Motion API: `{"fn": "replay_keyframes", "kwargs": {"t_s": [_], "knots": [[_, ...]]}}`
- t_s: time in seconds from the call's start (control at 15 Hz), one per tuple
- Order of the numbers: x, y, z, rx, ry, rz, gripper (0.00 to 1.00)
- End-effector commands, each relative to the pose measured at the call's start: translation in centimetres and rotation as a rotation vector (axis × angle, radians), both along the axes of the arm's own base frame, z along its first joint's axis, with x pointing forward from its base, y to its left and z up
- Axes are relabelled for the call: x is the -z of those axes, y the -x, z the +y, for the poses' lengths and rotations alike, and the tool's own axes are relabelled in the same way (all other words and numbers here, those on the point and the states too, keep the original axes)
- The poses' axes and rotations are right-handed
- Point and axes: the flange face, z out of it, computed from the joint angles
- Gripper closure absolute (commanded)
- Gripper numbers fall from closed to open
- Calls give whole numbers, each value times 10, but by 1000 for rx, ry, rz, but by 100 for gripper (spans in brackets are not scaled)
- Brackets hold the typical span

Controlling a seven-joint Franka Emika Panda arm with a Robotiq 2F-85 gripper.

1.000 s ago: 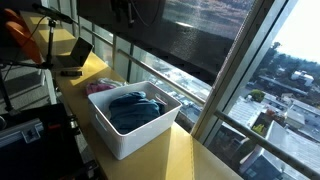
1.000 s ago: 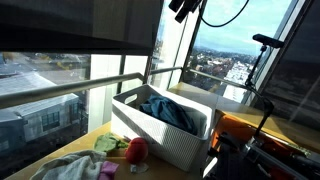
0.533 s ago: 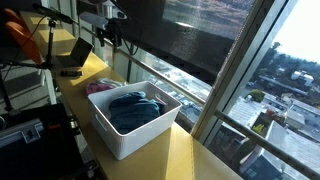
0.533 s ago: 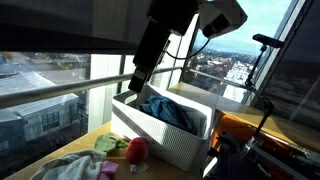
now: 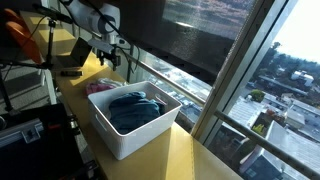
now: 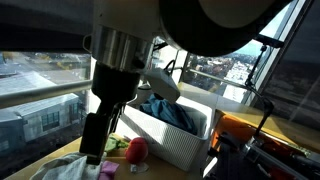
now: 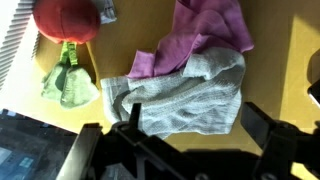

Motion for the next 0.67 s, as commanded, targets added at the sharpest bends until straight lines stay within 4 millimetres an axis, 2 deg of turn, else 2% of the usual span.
{"fn": "replay_keyframes", "kwargs": {"t_s": [0.0, 0.27, 0.6], "knots": [[30, -26, 12, -16, 24, 49, 0], [72, -43, 3, 7, 49, 114, 0], [124, -49, -2, 34, 56, 200, 0]]}}
